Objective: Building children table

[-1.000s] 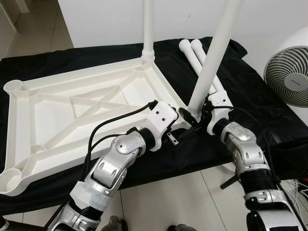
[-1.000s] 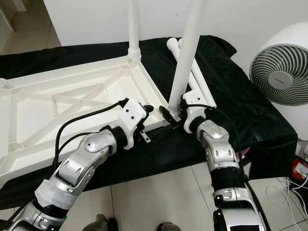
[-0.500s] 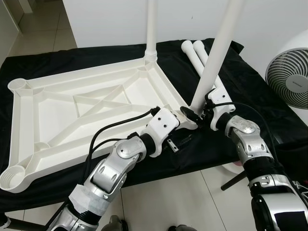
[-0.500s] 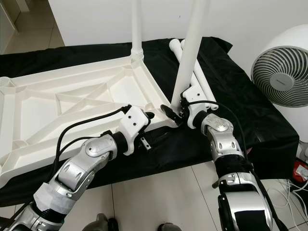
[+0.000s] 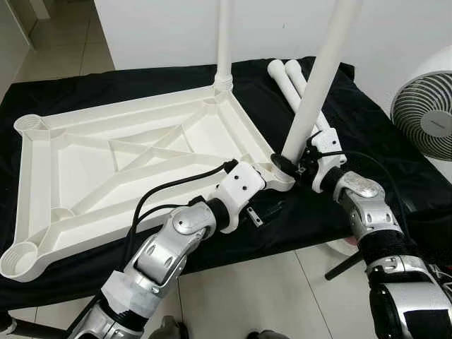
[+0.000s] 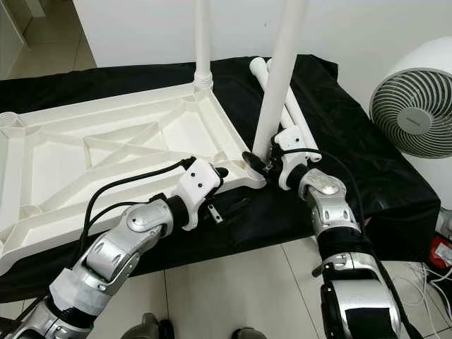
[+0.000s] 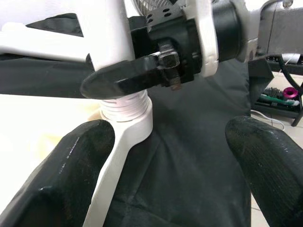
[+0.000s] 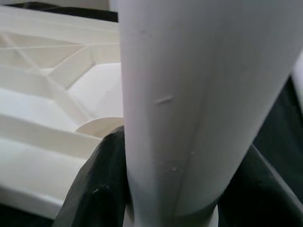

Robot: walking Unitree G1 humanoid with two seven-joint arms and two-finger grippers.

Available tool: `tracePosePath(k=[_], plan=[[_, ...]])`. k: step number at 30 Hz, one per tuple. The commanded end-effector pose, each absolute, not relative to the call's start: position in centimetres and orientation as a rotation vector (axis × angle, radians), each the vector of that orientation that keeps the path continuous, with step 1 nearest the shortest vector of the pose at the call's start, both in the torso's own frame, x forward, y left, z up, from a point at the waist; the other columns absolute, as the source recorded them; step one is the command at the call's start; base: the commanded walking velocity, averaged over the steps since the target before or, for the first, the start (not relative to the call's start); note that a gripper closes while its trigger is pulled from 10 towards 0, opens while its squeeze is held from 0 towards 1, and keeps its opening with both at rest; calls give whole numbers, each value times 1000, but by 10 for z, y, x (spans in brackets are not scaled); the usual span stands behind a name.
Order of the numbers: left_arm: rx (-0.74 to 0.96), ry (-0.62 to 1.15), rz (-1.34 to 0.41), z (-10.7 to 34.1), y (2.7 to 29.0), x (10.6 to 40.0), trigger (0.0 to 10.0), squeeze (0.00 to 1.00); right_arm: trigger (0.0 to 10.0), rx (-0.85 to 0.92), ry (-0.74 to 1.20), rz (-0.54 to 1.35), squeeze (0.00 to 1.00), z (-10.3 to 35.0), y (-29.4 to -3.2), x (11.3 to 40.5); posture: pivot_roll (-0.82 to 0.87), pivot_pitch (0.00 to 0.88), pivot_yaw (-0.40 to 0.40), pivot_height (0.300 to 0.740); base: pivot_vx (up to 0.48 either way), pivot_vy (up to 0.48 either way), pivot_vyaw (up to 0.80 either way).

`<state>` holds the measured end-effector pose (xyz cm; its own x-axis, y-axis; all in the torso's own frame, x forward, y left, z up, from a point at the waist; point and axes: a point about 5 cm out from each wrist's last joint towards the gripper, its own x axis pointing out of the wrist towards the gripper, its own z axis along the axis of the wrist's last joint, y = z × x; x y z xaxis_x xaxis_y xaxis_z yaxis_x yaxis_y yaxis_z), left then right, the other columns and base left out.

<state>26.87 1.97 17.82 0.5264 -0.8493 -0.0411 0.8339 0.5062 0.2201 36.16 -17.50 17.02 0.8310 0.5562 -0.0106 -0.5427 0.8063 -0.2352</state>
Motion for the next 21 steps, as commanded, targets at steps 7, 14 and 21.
tracePosePath(k=[7, 14, 21], plan=[[231, -60, -1116, 175, 14, 258, 10000, 0, 10000, -134, -11, 341, 0, 152, -162, 358, -88, 107, 15, 740, 0, 0, 0], [226, -53, -1114, 174, 13, 257, 10000, 0, 10000, 18, -41, -24, 0, 155, -148, 346, -79, 102, 2, 740, 0, 0, 0], [224, -52, -1108, 174, 14, 257, 10000, 0, 10000, 66, -65, -84, 118, 160, -131, 340, -79, 96, 3, 740, 0, 0, 0]])
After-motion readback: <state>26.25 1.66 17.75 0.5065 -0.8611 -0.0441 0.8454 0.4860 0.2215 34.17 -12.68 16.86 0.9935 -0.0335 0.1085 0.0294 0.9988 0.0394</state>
